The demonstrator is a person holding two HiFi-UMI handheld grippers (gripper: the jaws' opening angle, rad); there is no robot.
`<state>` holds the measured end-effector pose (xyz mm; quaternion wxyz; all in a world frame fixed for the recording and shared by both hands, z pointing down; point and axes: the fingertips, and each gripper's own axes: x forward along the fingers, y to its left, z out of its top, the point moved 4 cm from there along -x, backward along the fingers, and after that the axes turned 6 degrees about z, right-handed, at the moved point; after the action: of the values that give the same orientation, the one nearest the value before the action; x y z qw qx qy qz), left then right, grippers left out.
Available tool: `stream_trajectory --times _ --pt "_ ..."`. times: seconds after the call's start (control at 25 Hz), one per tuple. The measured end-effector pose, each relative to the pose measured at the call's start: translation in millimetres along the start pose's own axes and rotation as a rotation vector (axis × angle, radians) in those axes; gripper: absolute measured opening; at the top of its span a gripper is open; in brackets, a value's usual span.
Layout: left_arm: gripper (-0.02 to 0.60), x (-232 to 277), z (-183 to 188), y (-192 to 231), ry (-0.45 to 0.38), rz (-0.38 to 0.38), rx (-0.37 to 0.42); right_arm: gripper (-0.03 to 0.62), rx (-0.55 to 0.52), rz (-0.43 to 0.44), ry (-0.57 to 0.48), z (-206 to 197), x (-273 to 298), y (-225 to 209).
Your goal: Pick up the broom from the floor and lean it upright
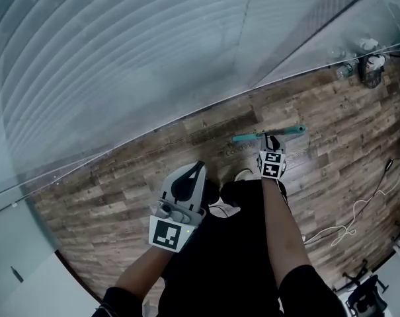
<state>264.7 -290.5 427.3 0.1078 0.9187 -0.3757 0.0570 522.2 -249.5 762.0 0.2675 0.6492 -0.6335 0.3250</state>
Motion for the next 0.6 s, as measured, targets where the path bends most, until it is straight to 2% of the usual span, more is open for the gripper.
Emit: stream_trajectory --times 0.16,0.32,0.48,0.6 --pt "0.02 19 -37 6 0.013 -0.016 -0.008 0.083 0.034 0.025 0.035 -17 50 -6" --pt "0.018 39 -64 14 0.014 -0.033 0.019 0.083 0.002 0.038 0.045 -22 94 -13" --pt "0.02 50 -78 23 0.011 -0.05 0.059 0.084 0.0 0.04 0.038 -20 126 -23" --pt "0.02 55 -83 28 0.002 -0.048 0.082 0.084 -0.044 0.05 0.019 -9 137 -20"
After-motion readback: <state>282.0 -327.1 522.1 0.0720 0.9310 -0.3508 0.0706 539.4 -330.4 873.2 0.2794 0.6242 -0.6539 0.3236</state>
